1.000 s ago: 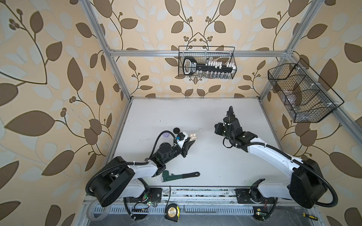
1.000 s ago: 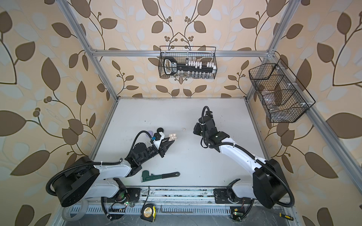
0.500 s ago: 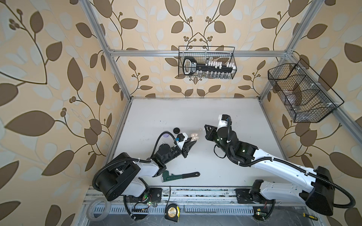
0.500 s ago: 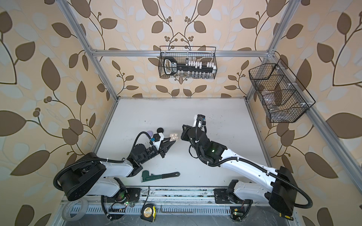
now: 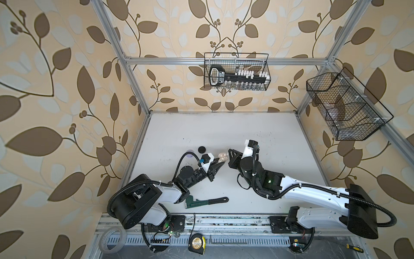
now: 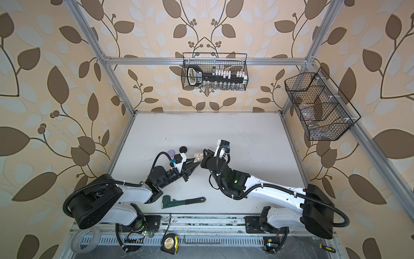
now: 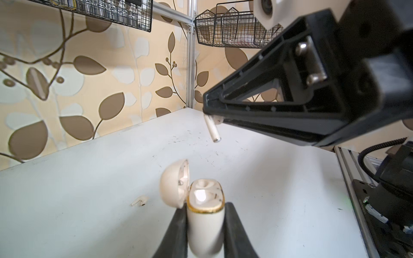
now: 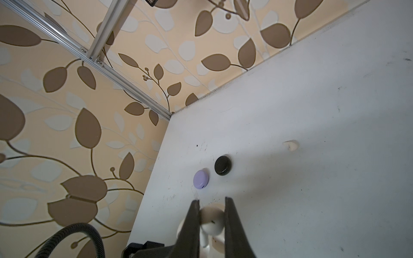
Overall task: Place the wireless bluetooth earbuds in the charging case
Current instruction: 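Carry the earbud to the open cream case held by the left gripper, then lower the earbud stem-first into the case slot with the right gripper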
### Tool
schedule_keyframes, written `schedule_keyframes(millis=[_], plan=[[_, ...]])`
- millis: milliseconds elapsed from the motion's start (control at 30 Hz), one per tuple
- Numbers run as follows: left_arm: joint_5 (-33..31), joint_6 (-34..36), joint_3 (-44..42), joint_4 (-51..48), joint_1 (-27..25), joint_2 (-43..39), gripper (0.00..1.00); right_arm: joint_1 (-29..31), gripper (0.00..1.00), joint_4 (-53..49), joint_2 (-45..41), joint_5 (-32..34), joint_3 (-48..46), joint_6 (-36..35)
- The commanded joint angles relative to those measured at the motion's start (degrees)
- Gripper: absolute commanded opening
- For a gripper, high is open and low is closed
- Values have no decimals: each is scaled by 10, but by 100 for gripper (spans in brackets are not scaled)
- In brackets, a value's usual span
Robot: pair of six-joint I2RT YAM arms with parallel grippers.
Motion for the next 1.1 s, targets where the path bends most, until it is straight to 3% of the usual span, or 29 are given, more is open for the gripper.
schedule_keyframes(millis=[0,1067], plan=[[4,5,-6,49,5,-18,0,9,8,35,12,19,-5,15],[-23,7,-10,29,5,-40,0,53,8,90,82,28,-1,30]])
